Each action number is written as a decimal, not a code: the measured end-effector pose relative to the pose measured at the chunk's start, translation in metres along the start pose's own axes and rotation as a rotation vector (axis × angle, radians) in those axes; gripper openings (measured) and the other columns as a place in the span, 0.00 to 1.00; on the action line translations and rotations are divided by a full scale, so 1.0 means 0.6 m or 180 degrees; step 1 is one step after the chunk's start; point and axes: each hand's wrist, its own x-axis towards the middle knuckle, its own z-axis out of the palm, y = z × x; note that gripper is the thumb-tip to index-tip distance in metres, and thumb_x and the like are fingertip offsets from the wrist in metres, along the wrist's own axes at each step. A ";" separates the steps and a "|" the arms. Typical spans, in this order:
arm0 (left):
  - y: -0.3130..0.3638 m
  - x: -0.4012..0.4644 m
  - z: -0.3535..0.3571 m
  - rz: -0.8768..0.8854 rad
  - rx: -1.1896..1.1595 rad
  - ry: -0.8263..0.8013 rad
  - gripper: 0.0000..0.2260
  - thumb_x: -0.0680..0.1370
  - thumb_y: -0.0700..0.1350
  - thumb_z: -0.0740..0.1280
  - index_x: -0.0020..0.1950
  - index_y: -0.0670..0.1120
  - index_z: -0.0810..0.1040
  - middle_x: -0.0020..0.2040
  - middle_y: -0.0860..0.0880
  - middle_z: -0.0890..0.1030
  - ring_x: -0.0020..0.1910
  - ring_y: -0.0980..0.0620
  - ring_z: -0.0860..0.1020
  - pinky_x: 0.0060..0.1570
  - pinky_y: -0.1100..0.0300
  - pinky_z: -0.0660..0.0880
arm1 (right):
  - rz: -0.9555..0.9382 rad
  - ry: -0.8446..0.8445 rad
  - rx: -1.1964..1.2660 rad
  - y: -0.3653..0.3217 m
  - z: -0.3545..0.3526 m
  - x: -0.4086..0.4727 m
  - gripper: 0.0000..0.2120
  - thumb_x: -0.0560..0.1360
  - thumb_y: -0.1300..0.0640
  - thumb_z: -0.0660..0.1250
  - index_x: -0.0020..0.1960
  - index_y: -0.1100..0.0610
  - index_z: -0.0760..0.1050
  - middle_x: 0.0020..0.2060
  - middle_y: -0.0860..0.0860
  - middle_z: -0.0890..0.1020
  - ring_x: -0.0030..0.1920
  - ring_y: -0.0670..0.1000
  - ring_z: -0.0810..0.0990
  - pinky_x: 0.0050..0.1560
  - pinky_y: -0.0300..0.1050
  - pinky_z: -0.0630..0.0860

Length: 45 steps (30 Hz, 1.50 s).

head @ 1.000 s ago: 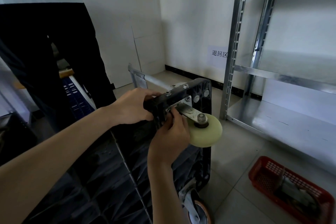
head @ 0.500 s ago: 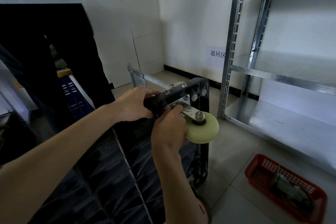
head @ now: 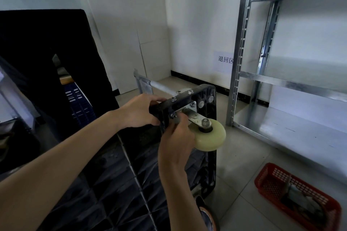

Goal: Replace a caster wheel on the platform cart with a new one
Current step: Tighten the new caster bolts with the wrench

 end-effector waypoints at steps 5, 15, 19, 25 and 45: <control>0.005 -0.002 -0.001 -0.0028 -0.0218 0.0020 0.28 0.69 0.37 0.78 0.63 0.58 0.76 0.56 0.54 0.84 0.60 0.54 0.79 0.63 0.57 0.71 | 0.0152 0.0225 -0.0023 0.012 0.022 0.005 0.09 0.85 0.52 0.56 0.61 0.54 0.71 0.42 0.52 0.80 0.45 0.57 0.81 0.36 0.45 0.66; 0.010 -0.006 -0.001 0.0035 -0.0277 0.0008 0.30 0.69 0.30 0.74 0.57 0.63 0.75 0.55 0.51 0.85 0.58 0.53 0.80 0.65 0.53 0.73 | -0.0189 0.0425 0.0057 0.033 0.041 -0.005 0.12 0.84 0.54 0.56 0.67 0.51 0.68 0.48 0.50 0.82 0.46 0.54 0.81 0.37 0.45 0.69; 0.007 -0.006 -0.001 0.0019 -0.0269 -0.0033 0.29 0.69 0.31 0.74 0.57 0.63 0.75 0.53 0.53 0.85 0.56 0.54 0.81 0.64 0.51 0.74 | -0.0304 0.0558 0.0176 0.036 0.041 -0.002 0.13 0.83 0.52 0.53 0.63 0.52 0.71 0.43 0.49 0.82 0.43 0.53 0.80 0.31 0.38 0.63; 0.007 -0.006 -0.001 0.0006 -0.0113 -0.0018 0.29 0.69 0.33 0.74 0.61 0.61 0.74 0.55 0.54 0.84 0.58 0.53 0.80 0.65 0.48 0.73 | 0.0093 0.0726 0.0104 0.029 0.060 0.000 0.08 0.84 0.47 0.53 0.56 0.50 0.67 0.43 0.46 0.82 0.41 0.51 0.80 0.32 0.45 0.65; 0.012 -0.008 -0.004 -0.0027 -0.0214 -0.0089 0.29 0.69 0.31 0.73 0.62 0.58 0.74 0.54 0.50 0.85 0.58 0.51 0.80 0.64 0.52 0.73 | -0.0004 0.0660 0.0551 0.045 0.058 0.001 0.07 0.85 0.50 0.55 0.60 0.46 0.70 0.46 0.41 0.81 0.45 0.48 0.79 0.37 0.43 0.68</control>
